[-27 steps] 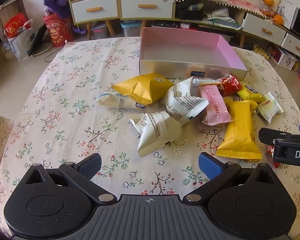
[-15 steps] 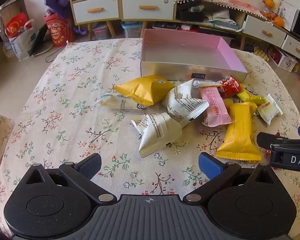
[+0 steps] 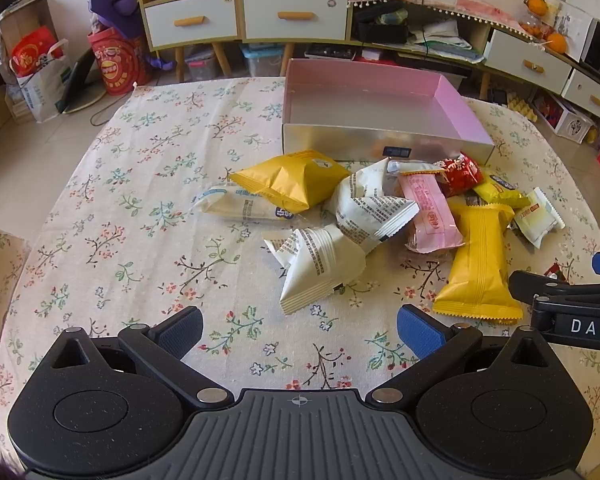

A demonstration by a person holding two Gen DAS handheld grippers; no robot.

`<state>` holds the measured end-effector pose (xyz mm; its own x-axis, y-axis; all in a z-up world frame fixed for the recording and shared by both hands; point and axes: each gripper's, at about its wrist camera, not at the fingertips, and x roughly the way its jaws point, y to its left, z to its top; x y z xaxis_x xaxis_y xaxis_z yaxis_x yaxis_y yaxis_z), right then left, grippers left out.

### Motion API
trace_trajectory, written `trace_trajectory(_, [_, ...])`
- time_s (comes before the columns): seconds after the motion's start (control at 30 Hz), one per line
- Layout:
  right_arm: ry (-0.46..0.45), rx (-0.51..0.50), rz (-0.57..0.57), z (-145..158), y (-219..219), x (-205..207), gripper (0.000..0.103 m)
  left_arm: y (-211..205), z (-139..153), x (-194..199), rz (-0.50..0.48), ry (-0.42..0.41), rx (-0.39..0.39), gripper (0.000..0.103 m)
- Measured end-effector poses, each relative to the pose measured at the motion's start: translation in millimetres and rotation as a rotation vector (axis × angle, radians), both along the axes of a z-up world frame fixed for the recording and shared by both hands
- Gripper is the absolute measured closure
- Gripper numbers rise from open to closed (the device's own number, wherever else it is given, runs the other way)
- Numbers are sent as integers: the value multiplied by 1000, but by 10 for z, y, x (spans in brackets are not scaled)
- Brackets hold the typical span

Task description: Organize snacks

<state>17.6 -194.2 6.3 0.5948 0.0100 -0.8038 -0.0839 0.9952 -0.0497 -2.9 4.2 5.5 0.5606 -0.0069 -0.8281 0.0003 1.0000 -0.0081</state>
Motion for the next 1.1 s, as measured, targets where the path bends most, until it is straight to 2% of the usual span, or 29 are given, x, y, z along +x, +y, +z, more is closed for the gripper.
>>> trace_trajectory(1.1, [7, -9, 10, -26, 15, -16, 0, -5, -5, -14, -4, 0, 6, 0])
